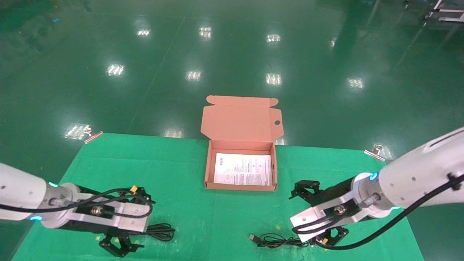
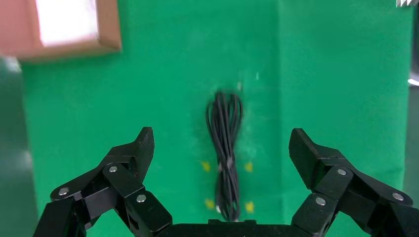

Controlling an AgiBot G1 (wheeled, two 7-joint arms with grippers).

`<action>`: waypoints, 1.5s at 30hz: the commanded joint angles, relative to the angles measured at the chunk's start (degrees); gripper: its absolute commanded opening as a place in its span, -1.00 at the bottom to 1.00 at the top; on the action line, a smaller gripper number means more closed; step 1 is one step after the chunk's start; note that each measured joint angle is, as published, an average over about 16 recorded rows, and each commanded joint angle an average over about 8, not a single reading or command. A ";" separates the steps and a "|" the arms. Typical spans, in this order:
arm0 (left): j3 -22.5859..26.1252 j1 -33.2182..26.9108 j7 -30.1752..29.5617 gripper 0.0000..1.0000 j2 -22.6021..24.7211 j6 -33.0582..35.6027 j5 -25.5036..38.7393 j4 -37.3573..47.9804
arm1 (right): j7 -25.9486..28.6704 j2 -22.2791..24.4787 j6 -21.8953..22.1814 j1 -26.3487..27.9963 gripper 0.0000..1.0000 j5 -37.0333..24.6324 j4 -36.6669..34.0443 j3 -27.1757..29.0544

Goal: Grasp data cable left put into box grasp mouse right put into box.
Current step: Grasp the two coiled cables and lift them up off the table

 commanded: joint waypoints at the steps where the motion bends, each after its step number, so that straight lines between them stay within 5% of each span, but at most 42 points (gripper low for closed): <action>1: 0.64 0.34 -1.24 1.00 0.53 -0.41 1.72 0.46 | 0.62 -0.33 1.39 -1.20 1.00 -1.48 -0.06 -0.50; 18: 1.78 2.52 -0.01 1.00 6.81 -9.29 6.31 18.59 | 6.77 -4.13 8.65 -8.27 1.00 -3.48 -8.57 -1.00; 43: 1.61 -0.31 12.09 1.00 14.17 -15.95 5.59 43.05 | -2.01 -13.74 16.36 -8.34 1.00 -3.12 -32.06 -1.46; 45: 1.65 -0.42 12.83 0.82 14.39 -16.06 5.58 44.17 | -2.24 -14.04 16.93 -8.36 0.59 -3.48 -33.01 -1.58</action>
